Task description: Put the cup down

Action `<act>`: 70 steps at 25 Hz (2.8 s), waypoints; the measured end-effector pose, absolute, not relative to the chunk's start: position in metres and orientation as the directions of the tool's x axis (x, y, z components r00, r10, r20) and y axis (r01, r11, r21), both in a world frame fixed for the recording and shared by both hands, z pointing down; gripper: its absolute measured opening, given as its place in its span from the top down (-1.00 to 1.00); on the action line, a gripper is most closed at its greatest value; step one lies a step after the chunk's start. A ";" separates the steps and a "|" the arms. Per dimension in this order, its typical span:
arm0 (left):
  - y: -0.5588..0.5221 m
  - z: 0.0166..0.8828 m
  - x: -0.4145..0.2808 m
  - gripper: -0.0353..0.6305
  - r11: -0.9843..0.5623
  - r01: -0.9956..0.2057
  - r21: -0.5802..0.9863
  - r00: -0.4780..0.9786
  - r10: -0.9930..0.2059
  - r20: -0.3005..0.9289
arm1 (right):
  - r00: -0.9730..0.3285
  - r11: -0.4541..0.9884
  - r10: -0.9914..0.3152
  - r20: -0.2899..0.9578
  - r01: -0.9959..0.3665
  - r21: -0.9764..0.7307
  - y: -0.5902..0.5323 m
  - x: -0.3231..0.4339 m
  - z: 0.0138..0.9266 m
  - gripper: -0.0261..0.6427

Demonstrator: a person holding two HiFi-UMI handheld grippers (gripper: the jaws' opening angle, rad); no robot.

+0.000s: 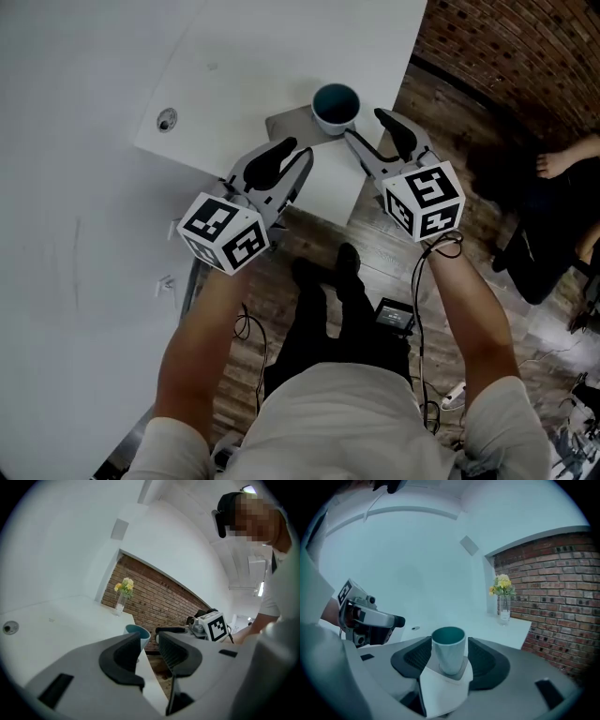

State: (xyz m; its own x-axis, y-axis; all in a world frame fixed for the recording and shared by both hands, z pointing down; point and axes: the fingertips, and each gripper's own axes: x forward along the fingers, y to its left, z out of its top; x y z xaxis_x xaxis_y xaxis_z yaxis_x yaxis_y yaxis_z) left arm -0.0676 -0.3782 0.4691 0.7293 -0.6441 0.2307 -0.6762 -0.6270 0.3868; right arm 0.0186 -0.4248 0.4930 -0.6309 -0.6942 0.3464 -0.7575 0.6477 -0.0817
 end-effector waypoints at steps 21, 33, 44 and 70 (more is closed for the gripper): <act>-0.297 0.323 -0.074 0.52 -0.700 -0.662 0.268 0.744 -0.658 0.118 | -0.551 0.559 -0.816 0.173 -0.829 -0.003 -0.336 0.061 0.309 0.71; -0.236 0.299 -0.087 0.59 -0.700 -0.667 0.255 0.737 -0.670 0.090 | -0.543 0.548 -0.828 0.140 -0.836 0.004 -0.267 0.071 0.276 0.78; -0.192 0.311 -0.096 0.63 -0.709 -0.642 0.292 0.758 -0.646 0.096 | -0.489 0.486 -0.855 0.173 -0.872 -0.060 -0.232 0.088 0.294 0.82; -0.158 0.335 -0.099 0.63 -0.709 -0.619 0.337 0.780 -0.606 0.159 | -0.493 0.499 -0.839 0.229 -0.866 -0.035 -0.211 0.064 0.307 0.89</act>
